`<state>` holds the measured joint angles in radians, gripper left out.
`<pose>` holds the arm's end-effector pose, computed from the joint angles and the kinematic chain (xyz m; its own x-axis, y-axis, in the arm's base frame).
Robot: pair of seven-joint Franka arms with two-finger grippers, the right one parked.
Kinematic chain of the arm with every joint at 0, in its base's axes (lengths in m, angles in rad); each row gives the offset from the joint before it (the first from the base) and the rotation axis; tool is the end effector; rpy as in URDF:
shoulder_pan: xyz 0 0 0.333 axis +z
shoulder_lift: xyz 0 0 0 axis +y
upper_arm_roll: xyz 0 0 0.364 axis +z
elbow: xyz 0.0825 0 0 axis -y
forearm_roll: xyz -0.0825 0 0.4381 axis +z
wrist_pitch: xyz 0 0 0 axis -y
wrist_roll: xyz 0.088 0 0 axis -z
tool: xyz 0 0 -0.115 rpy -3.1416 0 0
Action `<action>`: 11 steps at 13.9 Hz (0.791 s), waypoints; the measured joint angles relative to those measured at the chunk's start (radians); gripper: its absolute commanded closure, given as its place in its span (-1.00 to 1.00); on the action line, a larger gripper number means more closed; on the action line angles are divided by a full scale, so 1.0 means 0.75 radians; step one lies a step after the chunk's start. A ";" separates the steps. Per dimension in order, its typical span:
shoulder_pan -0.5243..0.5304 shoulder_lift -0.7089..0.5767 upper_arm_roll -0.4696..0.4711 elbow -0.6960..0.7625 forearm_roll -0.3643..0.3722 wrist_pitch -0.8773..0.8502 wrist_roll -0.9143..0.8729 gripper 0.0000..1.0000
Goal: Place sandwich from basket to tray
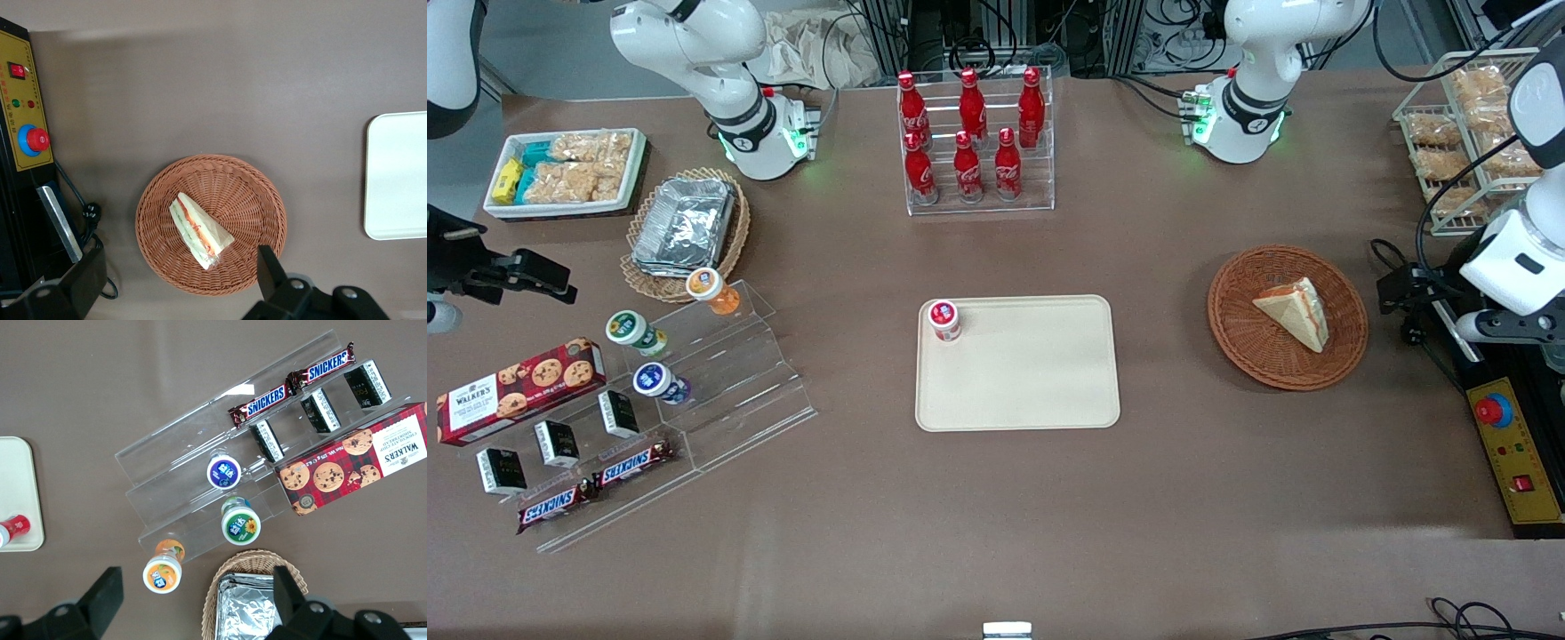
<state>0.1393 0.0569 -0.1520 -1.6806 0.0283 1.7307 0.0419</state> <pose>0.6359 -0.0029 0.5852 0.9982 -0.0589 -0.0070 -0.0590 -0.9981 -0.0190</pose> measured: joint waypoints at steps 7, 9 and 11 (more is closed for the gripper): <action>-0.001 0.002 0.000 0.000 0.000 -0.001 0.001 -1.00; -0.001 0.003 0.000 0.000 0.000 -0.007 0.001 -1.00; -0.001 0.005 0.000 0.000 0.000 -0.034 0.001 -1.00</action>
<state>0.1383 0.0605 -0.1521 -1.6806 0.0283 1.7051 0.0425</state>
